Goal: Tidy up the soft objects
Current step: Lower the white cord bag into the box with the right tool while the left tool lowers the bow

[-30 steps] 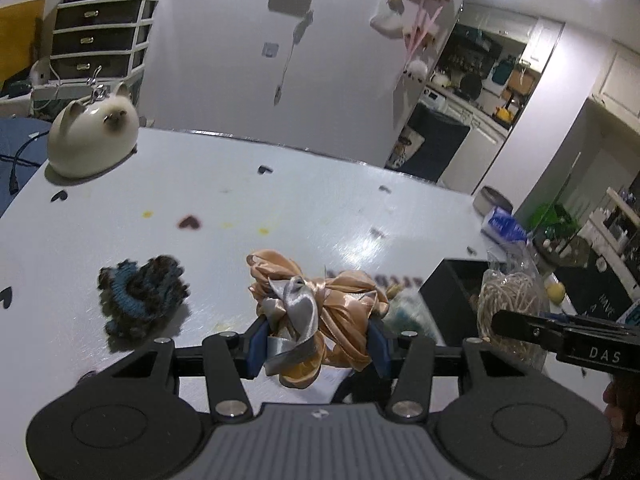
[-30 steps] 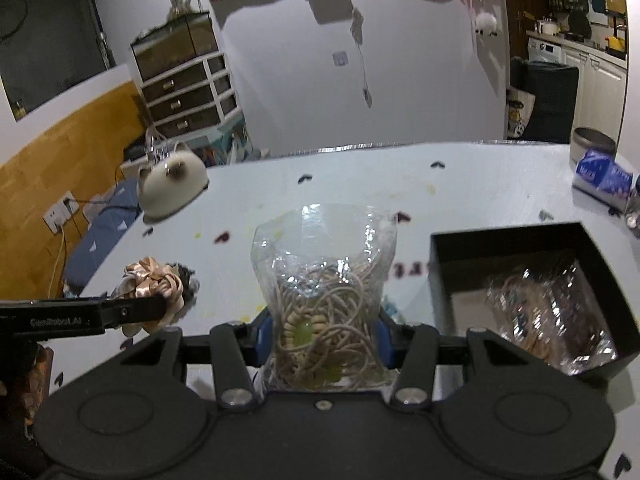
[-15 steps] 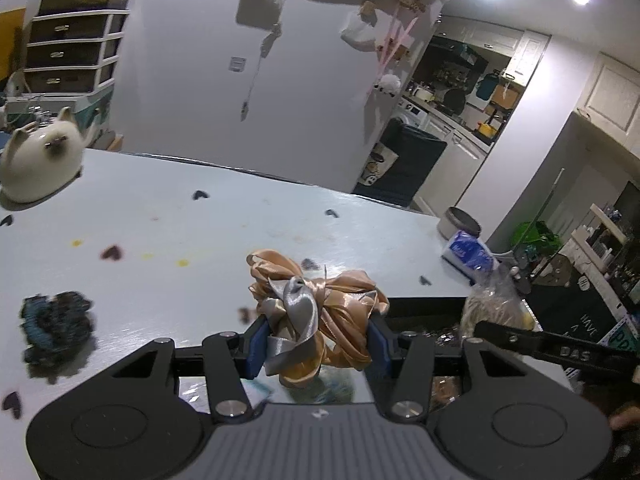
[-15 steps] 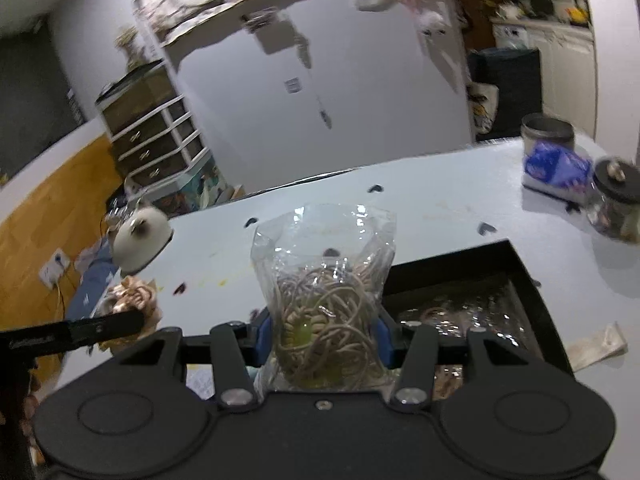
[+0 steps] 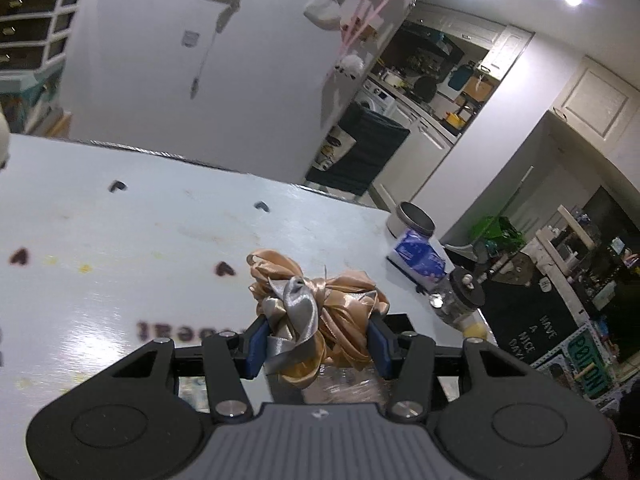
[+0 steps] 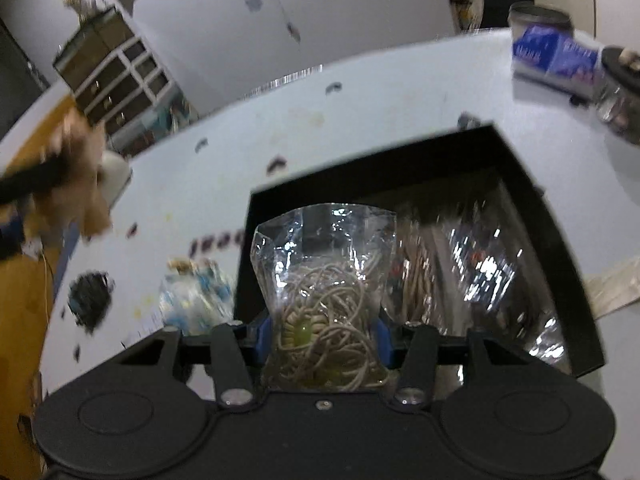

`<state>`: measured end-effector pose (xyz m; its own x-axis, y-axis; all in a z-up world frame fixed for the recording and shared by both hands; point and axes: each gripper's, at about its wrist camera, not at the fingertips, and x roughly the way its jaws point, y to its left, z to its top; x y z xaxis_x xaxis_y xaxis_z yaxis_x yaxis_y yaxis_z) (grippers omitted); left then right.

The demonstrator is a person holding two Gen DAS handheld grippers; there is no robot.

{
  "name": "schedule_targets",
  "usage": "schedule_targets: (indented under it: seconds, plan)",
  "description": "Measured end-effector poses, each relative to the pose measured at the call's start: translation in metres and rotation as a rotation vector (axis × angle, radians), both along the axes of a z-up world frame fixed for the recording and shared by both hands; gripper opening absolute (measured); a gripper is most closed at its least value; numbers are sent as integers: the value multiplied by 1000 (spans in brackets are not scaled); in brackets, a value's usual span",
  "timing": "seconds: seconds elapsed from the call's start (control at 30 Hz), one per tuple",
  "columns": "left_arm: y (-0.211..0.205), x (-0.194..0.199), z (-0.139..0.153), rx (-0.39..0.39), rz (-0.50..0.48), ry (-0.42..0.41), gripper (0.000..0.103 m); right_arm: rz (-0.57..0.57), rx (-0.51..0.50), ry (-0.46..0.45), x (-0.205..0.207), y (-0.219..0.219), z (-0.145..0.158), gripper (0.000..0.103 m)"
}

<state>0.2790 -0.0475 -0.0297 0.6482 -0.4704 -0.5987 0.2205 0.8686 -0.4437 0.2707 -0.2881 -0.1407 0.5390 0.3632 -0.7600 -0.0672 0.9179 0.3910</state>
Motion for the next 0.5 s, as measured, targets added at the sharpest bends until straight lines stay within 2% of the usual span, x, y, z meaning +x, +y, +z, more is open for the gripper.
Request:
schedule_targets:
  seconds: [0.13,0.17,0.2,0.23,0.27,0.4,0.47,0.5]
  plan:
    - [-15,14,-7,-34,-29,52,51,21,27,35,3,3,-16,53]
    - [-20,18,-9,-42,-37,67,51,25,29,37,3,3,-17,56]
    - [-24,21,-12,-49,-43,81,51,34,33,43,3,3,-16,61]
    - [-28,24,-16,-58,-50,98,51,37,39,45,2,3,-16,73]
    - [-32,28,-20,-69,-55,116,51,33,42,42,0,1,-13,79]
    - [-47,41,-36,-100,-72,194,51,14,60,8,-9,-14,-1,76]
    - [-54,48,-47,-110,-69,244,51,7,77,-5,-12,-23,4,62]
    - [-58,50,-51,-110,-62,267,51,5,81,-10,-14,-25,5,59]
